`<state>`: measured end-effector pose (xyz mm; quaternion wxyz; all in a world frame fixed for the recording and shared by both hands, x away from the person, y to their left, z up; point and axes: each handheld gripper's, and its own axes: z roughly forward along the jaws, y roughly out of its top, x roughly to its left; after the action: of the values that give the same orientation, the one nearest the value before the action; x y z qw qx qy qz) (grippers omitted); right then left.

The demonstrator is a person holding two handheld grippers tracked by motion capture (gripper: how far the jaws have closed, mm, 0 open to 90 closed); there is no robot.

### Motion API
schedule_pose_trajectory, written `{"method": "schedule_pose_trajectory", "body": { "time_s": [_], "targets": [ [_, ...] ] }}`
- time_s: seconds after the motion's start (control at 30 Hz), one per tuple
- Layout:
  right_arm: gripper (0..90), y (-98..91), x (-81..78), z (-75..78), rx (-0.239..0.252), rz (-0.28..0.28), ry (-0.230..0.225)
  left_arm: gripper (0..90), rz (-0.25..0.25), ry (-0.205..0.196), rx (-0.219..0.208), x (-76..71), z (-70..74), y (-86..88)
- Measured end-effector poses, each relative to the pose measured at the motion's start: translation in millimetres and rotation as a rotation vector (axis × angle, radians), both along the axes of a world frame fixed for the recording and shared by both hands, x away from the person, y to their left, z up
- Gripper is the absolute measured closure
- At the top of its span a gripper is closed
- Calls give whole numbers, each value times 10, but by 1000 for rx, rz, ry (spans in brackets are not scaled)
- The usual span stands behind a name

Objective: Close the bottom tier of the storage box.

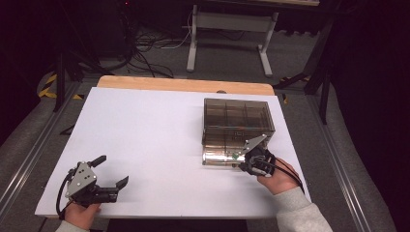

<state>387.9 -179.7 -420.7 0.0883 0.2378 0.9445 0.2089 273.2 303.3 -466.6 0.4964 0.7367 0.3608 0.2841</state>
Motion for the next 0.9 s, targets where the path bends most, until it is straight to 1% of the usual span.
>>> {"method": "schedule_pose_trajectory", "body": {
  "time_s": [0.2,0.3,0.43,0.67,0.9],
  "targets": [
    [900,-24,22,-43,-32,-5,28,7,0,0,1,0,0,-1],
    [900,-35,34,-61,-40,-8,40,7,1,-2,0,1,-1,-2],
    [900,-46,52,-91,-62,-3,47,6,0,-1,2,3,0,-1],
    [900,-60,87,-153,-74,-19,78,7,-2,-1,1,2,0,-1],
    [900,-68,141,-205,-84,-26,86,7,-2,-3,0,2,-1,-2]
  ]
}}
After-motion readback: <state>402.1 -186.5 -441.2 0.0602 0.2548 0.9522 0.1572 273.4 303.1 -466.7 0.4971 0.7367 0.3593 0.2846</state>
